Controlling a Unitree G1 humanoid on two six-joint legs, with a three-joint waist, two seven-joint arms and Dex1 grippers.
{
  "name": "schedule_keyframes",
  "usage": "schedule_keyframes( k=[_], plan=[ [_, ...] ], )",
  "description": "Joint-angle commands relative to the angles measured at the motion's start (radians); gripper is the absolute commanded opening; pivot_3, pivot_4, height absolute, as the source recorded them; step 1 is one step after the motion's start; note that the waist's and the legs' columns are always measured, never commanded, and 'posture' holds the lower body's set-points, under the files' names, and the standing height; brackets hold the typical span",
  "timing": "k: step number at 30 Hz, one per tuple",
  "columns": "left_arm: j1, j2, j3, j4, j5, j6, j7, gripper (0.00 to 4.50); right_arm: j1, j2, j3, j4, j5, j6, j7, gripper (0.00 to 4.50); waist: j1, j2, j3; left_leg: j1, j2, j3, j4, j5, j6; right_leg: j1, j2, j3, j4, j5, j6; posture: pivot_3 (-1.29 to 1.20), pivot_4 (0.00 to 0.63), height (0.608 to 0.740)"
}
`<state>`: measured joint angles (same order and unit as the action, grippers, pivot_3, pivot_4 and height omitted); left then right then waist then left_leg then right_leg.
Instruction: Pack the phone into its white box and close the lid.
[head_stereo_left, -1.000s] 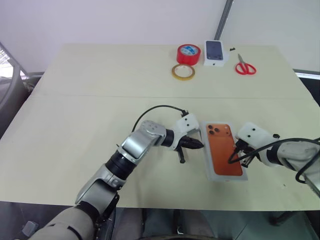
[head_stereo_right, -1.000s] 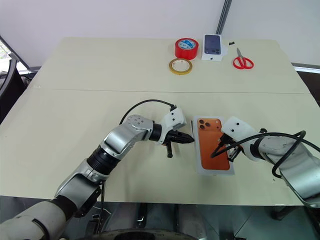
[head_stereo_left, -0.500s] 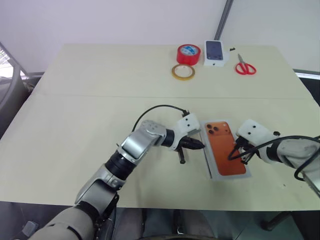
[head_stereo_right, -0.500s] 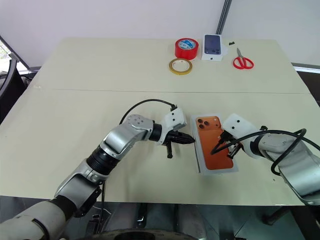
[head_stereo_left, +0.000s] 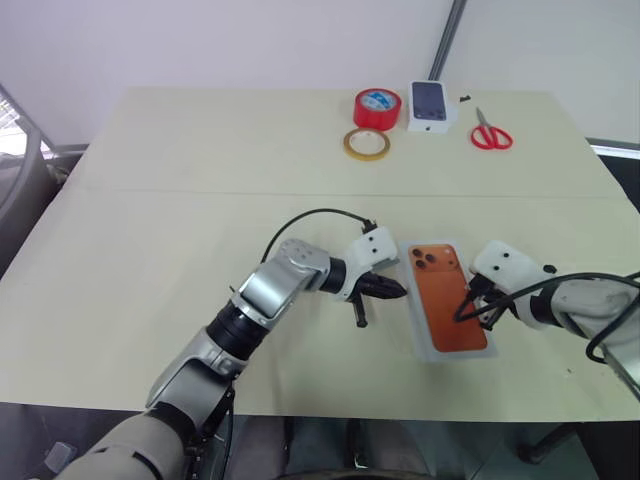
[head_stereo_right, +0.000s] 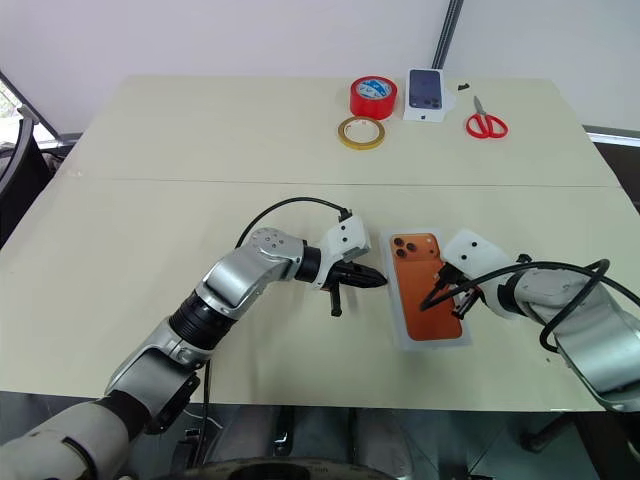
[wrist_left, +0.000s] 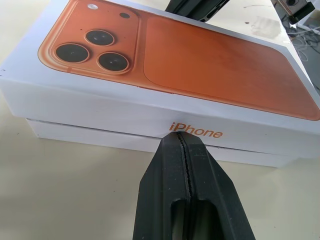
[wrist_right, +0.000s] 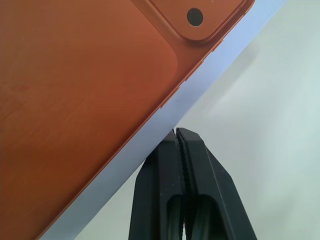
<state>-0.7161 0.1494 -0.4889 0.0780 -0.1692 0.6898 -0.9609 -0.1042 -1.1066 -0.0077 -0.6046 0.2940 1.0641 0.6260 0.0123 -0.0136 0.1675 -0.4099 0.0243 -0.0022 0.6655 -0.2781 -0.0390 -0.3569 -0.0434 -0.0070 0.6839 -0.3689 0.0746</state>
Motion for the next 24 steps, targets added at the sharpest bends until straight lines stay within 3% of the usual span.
schedule_keyframes(
  k=[1,24],
  plan=[
    [-0.005,-0.018,-0.008,0.003,-0.005,-0.010,0.003,0.00,-0.006,0.014,0.002,-0.045,0.005,-0.011,0.010,0.09,0.000,0.000,0.000,0.000,0.000,0.000,0.000,0.000,0.000,0.000,0.000,0.000,0.000,0.000,0.000,0.00,0.150,0.740],
    [-0.009,-0.044,0.005,0.032,-0.008,-0.018,0.029,0.00,0.011,0.038,0.015,0.039,-0.054,-0.059,0.008,0.09,0.000,0.001,0.000,0.000,0.000,0.000,0.000,0.000,0.000,0.000,0.000,0.000,0.000,0.000,0.000,0.00,0.150,0.740]
  ],
)
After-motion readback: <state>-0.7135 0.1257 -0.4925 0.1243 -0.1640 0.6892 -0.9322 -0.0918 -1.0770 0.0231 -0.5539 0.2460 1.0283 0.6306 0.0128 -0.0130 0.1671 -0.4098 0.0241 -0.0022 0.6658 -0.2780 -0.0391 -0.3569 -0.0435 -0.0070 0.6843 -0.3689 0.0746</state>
